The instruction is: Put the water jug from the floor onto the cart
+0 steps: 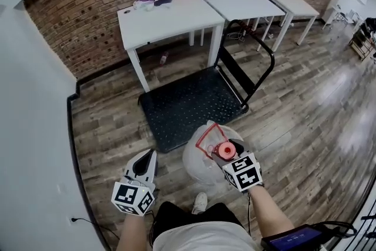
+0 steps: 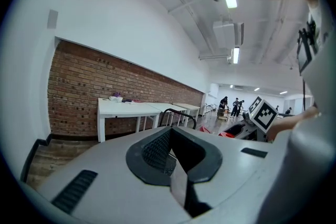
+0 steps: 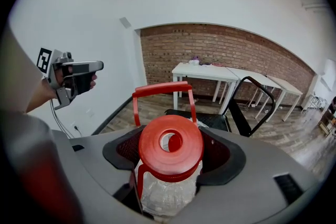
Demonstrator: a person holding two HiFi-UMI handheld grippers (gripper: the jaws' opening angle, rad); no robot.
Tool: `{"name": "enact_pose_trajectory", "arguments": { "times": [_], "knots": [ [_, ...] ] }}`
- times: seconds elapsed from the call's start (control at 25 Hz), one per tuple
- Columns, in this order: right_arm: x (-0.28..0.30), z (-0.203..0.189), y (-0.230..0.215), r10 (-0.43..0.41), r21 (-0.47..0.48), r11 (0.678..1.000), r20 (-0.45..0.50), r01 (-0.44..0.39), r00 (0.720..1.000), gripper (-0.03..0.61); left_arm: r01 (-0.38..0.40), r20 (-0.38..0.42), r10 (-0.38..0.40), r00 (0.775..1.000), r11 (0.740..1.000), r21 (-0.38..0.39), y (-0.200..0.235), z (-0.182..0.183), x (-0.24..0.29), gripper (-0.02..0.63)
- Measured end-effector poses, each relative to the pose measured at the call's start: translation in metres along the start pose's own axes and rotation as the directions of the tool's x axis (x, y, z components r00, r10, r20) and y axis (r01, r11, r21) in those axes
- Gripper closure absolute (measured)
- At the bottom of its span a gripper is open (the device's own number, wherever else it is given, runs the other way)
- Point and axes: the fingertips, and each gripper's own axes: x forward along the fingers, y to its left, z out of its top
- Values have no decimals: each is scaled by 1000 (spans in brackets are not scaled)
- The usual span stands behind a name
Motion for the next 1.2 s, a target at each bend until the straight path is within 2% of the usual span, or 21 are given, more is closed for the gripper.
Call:
{"name": "enact_pose_trajectory", "arguments": {
  "times": [0.24, 0.52, 1.0, 1.2],
  "knots": [
    [26, 28, -49, -30, -32, 999, 5, 30, 1000, 264, 8, -16, -8, 1000, 1000, 9, 5, 11, 49, 615],
    [65, 58, -92, -64, 8, 998, -10, 64, 998, 264, 48, -39, -48, 998, 999, 2, 38, 16, 106, 615],
    [152, 119, -119, -100, 86, 991, -17, 101, 995, 264, 115, -68, -115, 991, 993, 2, 140, 46, 191, 615],
    [193, 146, -124, -81, 68, 994, -5, 81, 997, 264, 89, -71, -90, 993, 996, -7, 173, 49, 212, 615]
  ]
}}
